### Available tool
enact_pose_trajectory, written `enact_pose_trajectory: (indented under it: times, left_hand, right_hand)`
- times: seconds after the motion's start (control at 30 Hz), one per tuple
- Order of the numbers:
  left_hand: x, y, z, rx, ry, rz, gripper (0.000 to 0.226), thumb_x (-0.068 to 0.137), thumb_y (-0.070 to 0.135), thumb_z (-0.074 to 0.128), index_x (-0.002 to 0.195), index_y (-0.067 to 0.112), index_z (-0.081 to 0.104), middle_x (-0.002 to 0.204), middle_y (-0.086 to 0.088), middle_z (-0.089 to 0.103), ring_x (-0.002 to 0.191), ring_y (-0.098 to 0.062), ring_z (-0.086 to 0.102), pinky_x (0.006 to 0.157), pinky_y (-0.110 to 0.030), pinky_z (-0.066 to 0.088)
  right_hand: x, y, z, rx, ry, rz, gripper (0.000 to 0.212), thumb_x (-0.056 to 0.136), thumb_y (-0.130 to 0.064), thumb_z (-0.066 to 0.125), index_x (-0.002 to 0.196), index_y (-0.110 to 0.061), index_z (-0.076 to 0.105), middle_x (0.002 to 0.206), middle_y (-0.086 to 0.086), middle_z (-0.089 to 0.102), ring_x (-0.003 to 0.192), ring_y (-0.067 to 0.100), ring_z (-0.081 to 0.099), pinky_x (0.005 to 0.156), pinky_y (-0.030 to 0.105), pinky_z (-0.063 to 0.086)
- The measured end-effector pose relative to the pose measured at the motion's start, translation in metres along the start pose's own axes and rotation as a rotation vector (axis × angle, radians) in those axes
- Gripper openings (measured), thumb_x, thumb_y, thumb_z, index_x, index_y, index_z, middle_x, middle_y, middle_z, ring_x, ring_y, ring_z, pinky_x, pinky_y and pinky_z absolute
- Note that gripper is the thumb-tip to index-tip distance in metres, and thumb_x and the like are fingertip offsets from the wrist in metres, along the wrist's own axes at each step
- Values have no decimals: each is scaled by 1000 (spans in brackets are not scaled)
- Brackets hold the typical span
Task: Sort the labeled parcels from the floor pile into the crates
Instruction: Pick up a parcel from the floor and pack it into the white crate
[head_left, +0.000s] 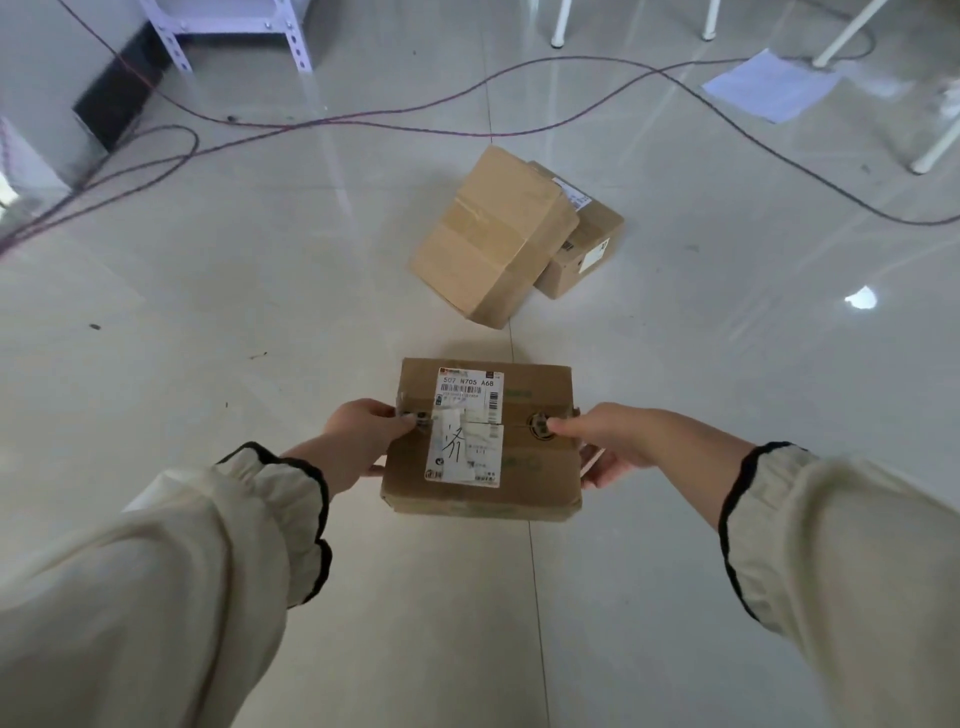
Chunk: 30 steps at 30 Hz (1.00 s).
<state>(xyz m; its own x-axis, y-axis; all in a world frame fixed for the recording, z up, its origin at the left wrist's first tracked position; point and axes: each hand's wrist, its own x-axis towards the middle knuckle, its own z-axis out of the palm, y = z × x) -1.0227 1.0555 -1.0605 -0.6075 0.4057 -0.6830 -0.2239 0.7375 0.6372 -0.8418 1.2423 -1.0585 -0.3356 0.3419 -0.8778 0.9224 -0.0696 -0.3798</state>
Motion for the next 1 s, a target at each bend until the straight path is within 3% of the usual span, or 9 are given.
enact_pose_trajectory:
  times: [0.1, 0.2, 0.3, 0.37, 0.53, 0.6, 0.67, 0.8, 1.0]
  left_hand:
    - [-5, -2, 1, -18, -93, -69, 21, 92, 30, 59, 106, 15, 54, 90, 1, 62, 84, -20, 60, 69, -39, 52]
    - [-7, -5, 1, -19, -105, -93, 21, 93, 34, 58, 105, 17, 53, 90, 2, 61, 81, -20, 60, 63, -36, 52]
    - [-3, 2, -2, -69, -83, -73, 30, 91, 34, 59, 110, 10, 58, 94, -4, 64, 82, -23, 62, 60, -34, 51]
    - [-4, 13, 0, -157, -29, -63, 33, 90, 33, 61, 111, 7, 58, 97, -8, 66, 83, -23, 63, 64, -34, 52]
    - [-35, 55, -3, -233, -43, -53, 29, 89, 32, 63, 107, 10, 60, 98, -8, 69, 85, -23, 67, 64, -34, 55]
    - [-62, 86, -13, -193, -49, -41, 27, 88, 31, 64, 103, 8, 61, 101, -10, 68, 85, -23, 66, 62, -35, 55]
    - [-96, 123, -26, -209, -41, -13, 23, 89, 30, 64, 95, 7, 61, 102, -12, 67, 84, -25, 66, 61, -36, 55]
    - [-188, 220, -52, -225, -66, 22, 21, 89, 29, 64, 91, 8, 61, 97, -11, 67, 81, -24, 66, 53, -32, 58]
    - [-366, 406, -109, -205, -129, 101, 26, 89, 29, 63, 102, 7, 62, 103, -13, 68, 94, -30, 66, 73, -43, 56]
  right_hand:
    - [12, 2, -1, 231, 5, -17, 63, 93, -46, 51, 138, -4, 40, 141, 19, 41, 113, 41, 57, 84, 46, 53]
    - [18, 5, 2, 349, -114, 15, 59, 93, -39, 51, 140, -7, 38, 140, 21, 41, 121, 46, 48, 101, 58, 40]
    - [14, -1, 2, 465, -130, 35, 53, 94, -34, 52, 138, -7, 39, 136, 19, 44, 124, 44, 45, 99, 59, 40]
    - [6, -8, -1, 522, -34, 21, 50, 94, -35, 54, 135, -9, 42, 134, 15, 48, 121, 39, 47, 98, 58, 41]
    - [-39, -8, -5, 588, 448, -14, 38, 95, -36, 52, 119, -8, 58, 109, 10, 59, 103, 30, 57, 91, 39, 48]
    - [-77, -10, -11, 622, 488, -55, 25, 97, -31, 49, 103, -11, 61, 93, 6, 60, 85, 23, 56, 78, 35, 49]
    - [-129, -26, -28, 644, 508, -105, 21, 97, -30, 47, 103, -15, 61, 85, 1, 58, 78, 18, 54, 72, 32, 46]
    - [-257, -67, -94, 669, 524, -181, 18, 96, -30, 48, 94, -19, 61, 107, 15, 64, 89, 25, 59, 78, 33, 47]
    - [-511, -131, -196, 645, 579, -285, 17, 98, -25, 46, 103, -22, 61, 109, 14, 65, 104, 31, 60, 85, 38, 50]
